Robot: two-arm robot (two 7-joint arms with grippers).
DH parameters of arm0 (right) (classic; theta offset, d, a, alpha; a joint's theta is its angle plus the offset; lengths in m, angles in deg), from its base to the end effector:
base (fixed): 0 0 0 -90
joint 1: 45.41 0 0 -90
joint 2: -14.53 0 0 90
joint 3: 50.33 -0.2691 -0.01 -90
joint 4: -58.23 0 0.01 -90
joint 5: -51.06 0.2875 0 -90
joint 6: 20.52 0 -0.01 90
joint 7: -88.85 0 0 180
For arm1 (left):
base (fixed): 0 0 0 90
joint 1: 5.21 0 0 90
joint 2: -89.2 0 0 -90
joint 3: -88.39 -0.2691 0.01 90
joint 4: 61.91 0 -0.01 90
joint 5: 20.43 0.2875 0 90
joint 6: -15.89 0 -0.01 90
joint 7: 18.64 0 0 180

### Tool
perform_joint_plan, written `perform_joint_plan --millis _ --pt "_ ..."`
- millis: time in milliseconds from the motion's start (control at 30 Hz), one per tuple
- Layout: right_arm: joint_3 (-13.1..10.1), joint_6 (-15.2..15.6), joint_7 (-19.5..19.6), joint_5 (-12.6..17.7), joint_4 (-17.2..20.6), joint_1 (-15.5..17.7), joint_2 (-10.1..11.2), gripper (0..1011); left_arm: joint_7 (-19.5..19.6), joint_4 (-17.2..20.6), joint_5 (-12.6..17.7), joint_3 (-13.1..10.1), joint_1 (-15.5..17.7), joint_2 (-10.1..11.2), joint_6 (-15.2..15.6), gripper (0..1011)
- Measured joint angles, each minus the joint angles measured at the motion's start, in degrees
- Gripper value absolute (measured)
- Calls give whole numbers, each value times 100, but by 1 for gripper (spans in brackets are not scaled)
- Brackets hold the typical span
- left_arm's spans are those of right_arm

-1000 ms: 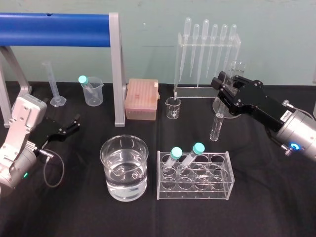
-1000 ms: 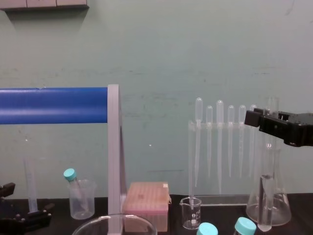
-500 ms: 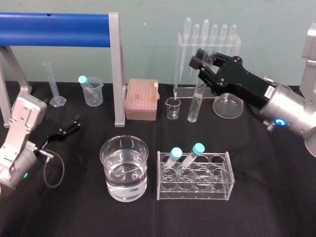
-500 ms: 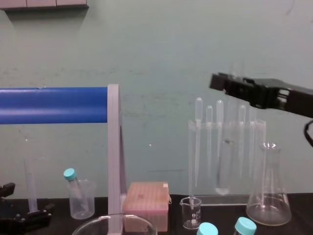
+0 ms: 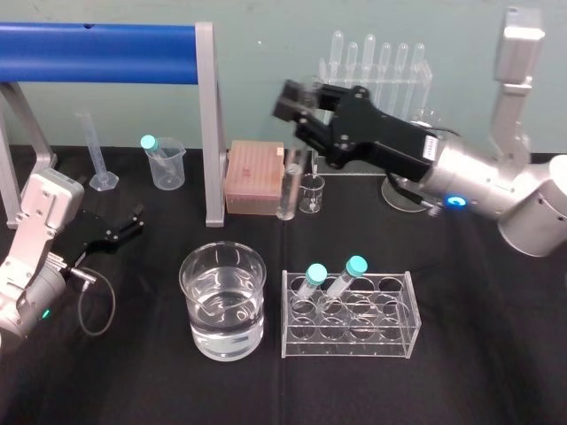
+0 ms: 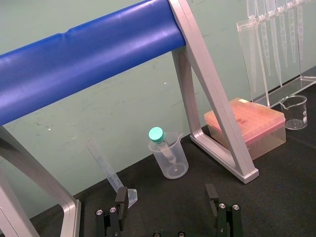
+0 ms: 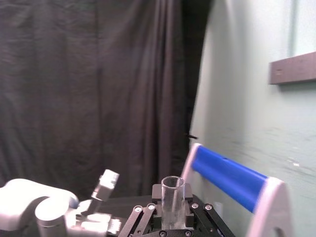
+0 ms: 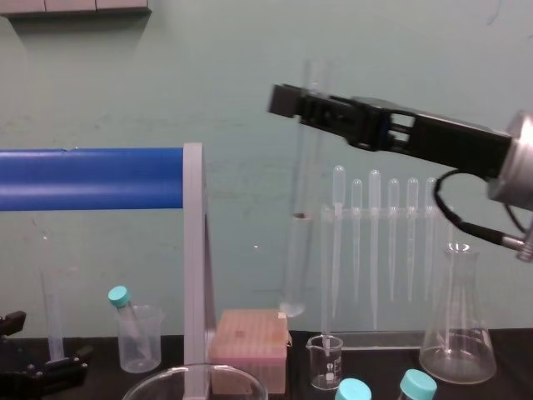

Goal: Hold the test tube with one hand and immerse one end into the beaker, then return it to the test tube rack.

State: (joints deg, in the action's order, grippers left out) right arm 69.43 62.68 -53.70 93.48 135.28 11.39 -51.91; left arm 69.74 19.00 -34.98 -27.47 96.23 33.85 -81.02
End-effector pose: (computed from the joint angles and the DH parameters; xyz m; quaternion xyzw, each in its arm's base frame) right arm 0.4219 -0.0029 -0.1718 0.1203 -0.0745 -0.1420 0.9797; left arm 0.3346 0.0764 -0.2812 0.1414 -0.1326 0.5799 0.7913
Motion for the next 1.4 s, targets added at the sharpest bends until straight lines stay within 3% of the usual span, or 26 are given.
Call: perform_joint_plan --millis 600,1400 --pt "623 67 -541 278 -276 -420 -355 242 0 0 0 0 0 0 0 1000" --pt "1212 165 -697 254 -1029 -626 -551 242 0 0 0 0 0 0 0 1000"
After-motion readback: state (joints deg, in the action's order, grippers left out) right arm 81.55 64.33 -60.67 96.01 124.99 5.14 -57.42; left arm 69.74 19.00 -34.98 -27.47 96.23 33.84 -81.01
